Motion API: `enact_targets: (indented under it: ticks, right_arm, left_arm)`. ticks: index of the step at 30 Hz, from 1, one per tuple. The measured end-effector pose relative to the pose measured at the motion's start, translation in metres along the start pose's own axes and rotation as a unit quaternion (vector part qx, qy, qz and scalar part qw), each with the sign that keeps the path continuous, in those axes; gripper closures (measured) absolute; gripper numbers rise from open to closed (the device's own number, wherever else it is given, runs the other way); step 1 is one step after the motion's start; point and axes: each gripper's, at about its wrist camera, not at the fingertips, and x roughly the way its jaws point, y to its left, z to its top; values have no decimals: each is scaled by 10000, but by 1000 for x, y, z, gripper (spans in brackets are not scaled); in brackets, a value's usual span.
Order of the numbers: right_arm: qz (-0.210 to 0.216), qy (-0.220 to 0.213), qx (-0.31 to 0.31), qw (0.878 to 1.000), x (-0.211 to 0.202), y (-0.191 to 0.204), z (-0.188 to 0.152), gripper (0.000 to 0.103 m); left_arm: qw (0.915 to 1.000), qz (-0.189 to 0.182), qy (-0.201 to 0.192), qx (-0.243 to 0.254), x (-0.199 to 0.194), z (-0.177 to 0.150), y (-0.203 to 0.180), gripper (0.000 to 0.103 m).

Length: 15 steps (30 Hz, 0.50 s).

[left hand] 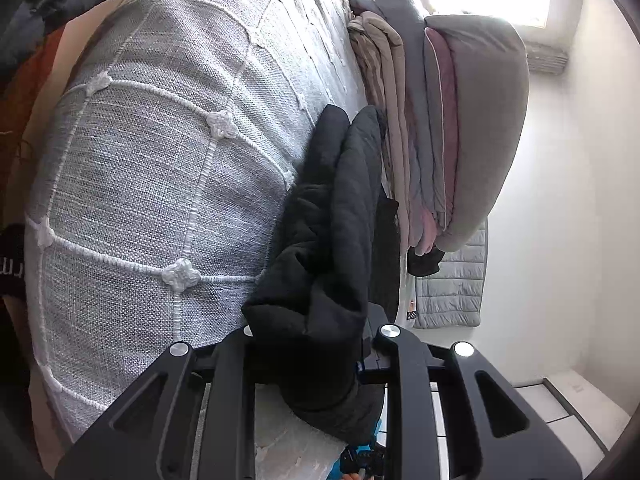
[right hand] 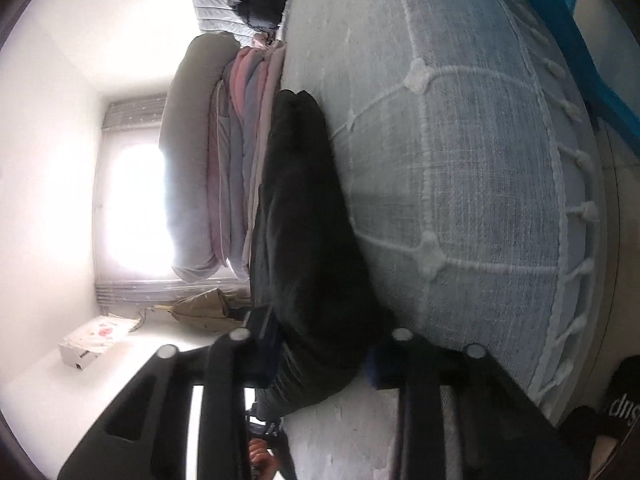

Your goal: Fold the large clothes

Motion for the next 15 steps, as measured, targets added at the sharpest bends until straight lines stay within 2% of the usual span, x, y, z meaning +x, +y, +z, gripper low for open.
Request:
enact_targets:
  ticks: [4, 11, 14, 15]
  right_arm:
    - [234, -99, -222, 9994, -8, 22, -9, 82]
    - [573, 140, -654, 9961, -39, 70, -39, 83]
    - [410, 289, -703, 9963, -59, 67, -57, 83]
    - [173, 411, -676, 9967, -65, 58, -64, 82]
  left_arm:
    - [10000, -9, -48, 85, -5, -1, -9, 83]
    - [9990, -136, -92, 421, -43, -7, -38, 83]
    - [9988, -157, -58, 450, -66, -17, -35, 83]
    - [9988, -150, -49, 468, -76, -24, -29, 83]
